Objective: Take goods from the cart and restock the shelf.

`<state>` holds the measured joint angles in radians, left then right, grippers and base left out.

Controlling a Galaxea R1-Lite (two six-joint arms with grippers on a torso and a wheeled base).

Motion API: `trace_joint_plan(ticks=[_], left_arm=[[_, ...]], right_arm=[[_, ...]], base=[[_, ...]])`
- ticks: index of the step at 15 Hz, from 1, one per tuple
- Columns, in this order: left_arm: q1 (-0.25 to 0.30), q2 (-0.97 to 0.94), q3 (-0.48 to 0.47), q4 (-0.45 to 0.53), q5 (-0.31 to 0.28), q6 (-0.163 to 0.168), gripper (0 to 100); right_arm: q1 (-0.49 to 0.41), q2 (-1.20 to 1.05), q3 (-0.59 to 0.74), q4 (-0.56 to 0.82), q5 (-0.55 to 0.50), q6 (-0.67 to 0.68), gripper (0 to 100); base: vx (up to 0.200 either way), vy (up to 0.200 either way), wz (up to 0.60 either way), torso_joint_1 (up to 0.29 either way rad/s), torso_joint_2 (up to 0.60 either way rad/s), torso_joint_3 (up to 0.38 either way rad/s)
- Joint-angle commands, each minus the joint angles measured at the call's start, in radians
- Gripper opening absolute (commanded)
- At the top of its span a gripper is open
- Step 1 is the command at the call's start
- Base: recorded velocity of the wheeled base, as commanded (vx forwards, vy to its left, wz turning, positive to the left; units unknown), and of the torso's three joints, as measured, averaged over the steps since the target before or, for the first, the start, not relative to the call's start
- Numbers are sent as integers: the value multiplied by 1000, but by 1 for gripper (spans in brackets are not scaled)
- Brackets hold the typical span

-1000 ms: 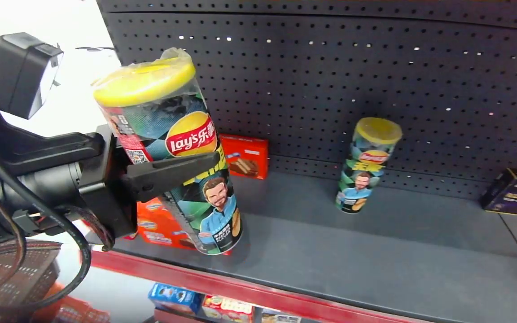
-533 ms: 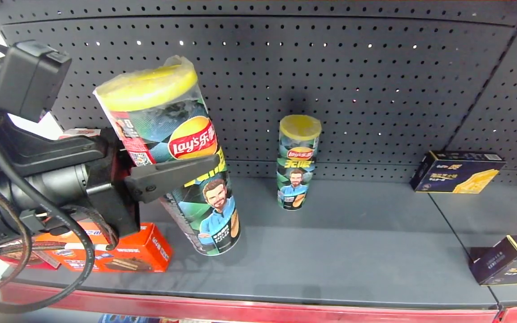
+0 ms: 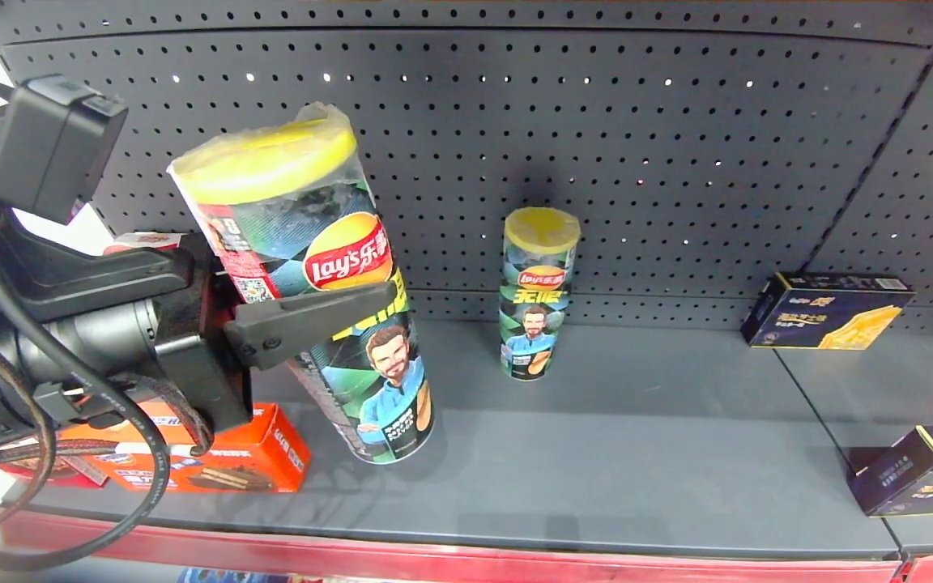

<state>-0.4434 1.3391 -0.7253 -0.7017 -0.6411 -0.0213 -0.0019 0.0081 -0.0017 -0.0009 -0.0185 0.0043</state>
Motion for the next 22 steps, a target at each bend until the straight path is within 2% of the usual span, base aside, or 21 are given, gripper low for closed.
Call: trace_joint_plan(ticks=[1, 7, 8, 9, 10, 11, 13, 14, 16, 18, 19, 20, 22], left_arm=[[0, -2, 3, 1, 1, 0, 0], [5, -5, 10, -5, -3, -2, 0], [15, 0, -2, -1, 1, -5, 0], [23, 0, 0, 1, 0, -8, 0], [23, 0, 6, 1, 3, -8, 0], [26, 2, 6, 1, 1, -8, 0], [29, 5, 0, -4, 3, -9, 0], [29, 0, 12, -4, 3, -9, 0], [29, -2, 15, -2, 3, -9, 0], [29, -5, 27, -4, 0, -9, 0], [29, -6, 35, -4, -2, -12, 0], [28, -14, 47, -5, -3, -32, 0], [26, -18, 50, -5, -3, -37, 0]], right_arm=[[-1, 0, 0, -1, 0, 0, 100], [0, 1, -6, 7, 11, -7, 100], [11, 20, -46, 12, 29, -13, 100], [23, 76, -152, 12, 52, -7, 100], [51, 266, -328, 47, 89, 31, 100], [66, 448, -451, 42, 101, 51, 100], [109, 575, -520, 45, 181, 53, 100], [132, 687, -537, -4, 200, 60, 100], [195, 874, -501, -263, 230, 51, 100], [224, 1047, -514, -449, 232, 53, 100], [226, 1113, -532, -505, 239, 56, 100], [226, 1201, -566, -542, 259, 51, 100], [227, 1279, -649, -544, 313, 20, 100]], base=[[0, 0, 0, 0, 0, 0], [0, 0, 0, 0, 0, 0], [0, 0, 0, 0, 0, 0], [0, 0, 0, 0, 0, 0], [0, 0, 0, 0, 0, 0], [0, 0, 0, 0, 0, 0], [0, 0, 0, 0, 0, 0], [0, 0, 0, 0, 0, 0], [0, 0, 0, 0, 0, 0], [0, 0, 0, 0, 0, 0], [0, 0, 0, 0, 0, 0], [0, 0, 0, 0, 0, 0], [0, 0, 0, 0, 0, 0]])
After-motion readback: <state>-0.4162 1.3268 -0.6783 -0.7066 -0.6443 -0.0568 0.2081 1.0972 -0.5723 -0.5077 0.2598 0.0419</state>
